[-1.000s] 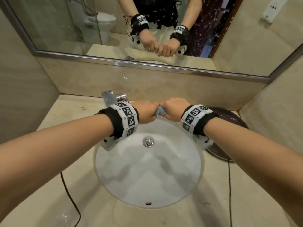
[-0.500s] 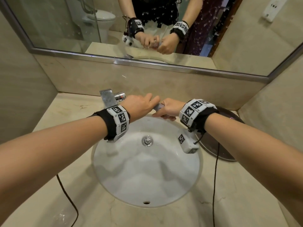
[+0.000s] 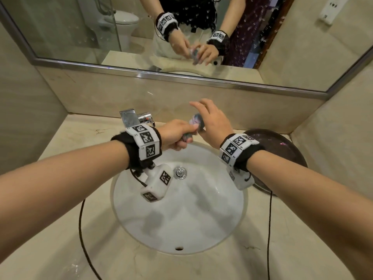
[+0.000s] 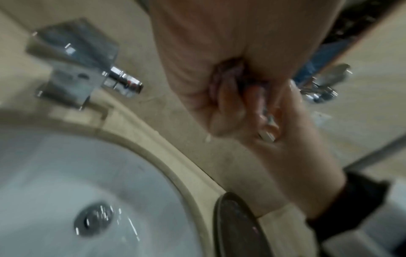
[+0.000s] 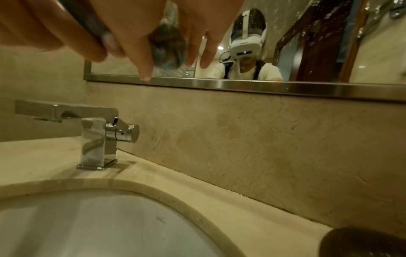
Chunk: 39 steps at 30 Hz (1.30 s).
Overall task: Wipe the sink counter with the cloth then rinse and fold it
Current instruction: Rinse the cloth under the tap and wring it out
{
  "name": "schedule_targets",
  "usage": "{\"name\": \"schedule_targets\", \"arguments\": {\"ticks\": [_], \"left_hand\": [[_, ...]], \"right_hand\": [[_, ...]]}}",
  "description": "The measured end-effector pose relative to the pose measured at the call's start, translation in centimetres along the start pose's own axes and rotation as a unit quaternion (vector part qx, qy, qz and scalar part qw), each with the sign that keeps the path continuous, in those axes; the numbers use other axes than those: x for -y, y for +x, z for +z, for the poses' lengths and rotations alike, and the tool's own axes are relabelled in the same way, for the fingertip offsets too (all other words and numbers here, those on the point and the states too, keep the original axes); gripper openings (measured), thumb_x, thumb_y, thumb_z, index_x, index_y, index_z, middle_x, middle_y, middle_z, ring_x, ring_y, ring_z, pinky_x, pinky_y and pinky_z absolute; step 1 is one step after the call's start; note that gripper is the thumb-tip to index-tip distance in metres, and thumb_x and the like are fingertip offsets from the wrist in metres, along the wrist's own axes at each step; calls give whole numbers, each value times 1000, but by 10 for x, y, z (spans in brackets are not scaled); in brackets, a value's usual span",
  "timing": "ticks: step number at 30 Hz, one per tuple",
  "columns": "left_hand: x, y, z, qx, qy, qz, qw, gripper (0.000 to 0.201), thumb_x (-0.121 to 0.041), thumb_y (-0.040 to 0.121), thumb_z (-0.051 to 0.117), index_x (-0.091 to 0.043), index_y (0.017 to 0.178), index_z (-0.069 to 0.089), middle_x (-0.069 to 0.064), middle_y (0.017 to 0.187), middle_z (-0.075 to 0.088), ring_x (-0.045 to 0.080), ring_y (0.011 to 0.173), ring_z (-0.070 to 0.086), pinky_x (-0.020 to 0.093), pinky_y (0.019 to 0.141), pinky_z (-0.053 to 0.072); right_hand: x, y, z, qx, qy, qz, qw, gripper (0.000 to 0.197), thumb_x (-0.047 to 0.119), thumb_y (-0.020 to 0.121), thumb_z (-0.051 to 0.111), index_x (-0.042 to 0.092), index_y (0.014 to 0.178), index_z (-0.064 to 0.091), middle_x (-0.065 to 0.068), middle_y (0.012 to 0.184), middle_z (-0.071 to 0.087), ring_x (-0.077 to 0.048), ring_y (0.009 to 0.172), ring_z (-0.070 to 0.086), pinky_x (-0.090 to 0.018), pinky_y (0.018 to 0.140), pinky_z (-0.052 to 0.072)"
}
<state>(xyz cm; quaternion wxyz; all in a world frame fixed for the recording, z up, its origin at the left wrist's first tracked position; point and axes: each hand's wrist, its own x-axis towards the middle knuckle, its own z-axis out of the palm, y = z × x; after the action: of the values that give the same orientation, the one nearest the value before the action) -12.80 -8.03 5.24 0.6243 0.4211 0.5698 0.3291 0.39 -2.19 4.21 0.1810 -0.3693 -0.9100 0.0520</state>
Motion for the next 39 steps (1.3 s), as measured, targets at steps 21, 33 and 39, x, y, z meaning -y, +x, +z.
{"name": "schedule_targets", "arguments": {"ticks": [21, 33, 39], "left_hand": [[0, -4, -24, -140, 741, 31, 656, 25, -20, 92, 44, -8, 100, 65, 13, 101, 69, 31, 94, 67, 32, 71, 46], [12, 5, -31, -186, 704, 88, 679, 23, -26, 92, 46, -8, 104, 56, 15, 100, 68, 34, 90, 65, 33, 65, 40], [16, 2, -33, -173, 596, 128, 774, 27, -34, 84, 61, -17, 104, 58, 9, 99, 68, 29, 91, 64, 32, 72, 48]], "right_hand": [[45, 10, -1, 289, 62, 157, 942, 25, 22, 87, 51, 9, 67, 46, -12, 73, 50, -29, 67, 47, -26, 46, 27], [38, 12, 4, 300, 208, 211, 907, 21, 16, 86, 55, 10, 66, 53, -4, 58, 46, -17, 49, 44, -25, 44, 44], [28, 13, 1, 184, -32, 120, 975, 24, 15, 87, 52, 9, 109, 58, -13, 108, 63, -32, 100, 59, -33, 76, 44]]}}
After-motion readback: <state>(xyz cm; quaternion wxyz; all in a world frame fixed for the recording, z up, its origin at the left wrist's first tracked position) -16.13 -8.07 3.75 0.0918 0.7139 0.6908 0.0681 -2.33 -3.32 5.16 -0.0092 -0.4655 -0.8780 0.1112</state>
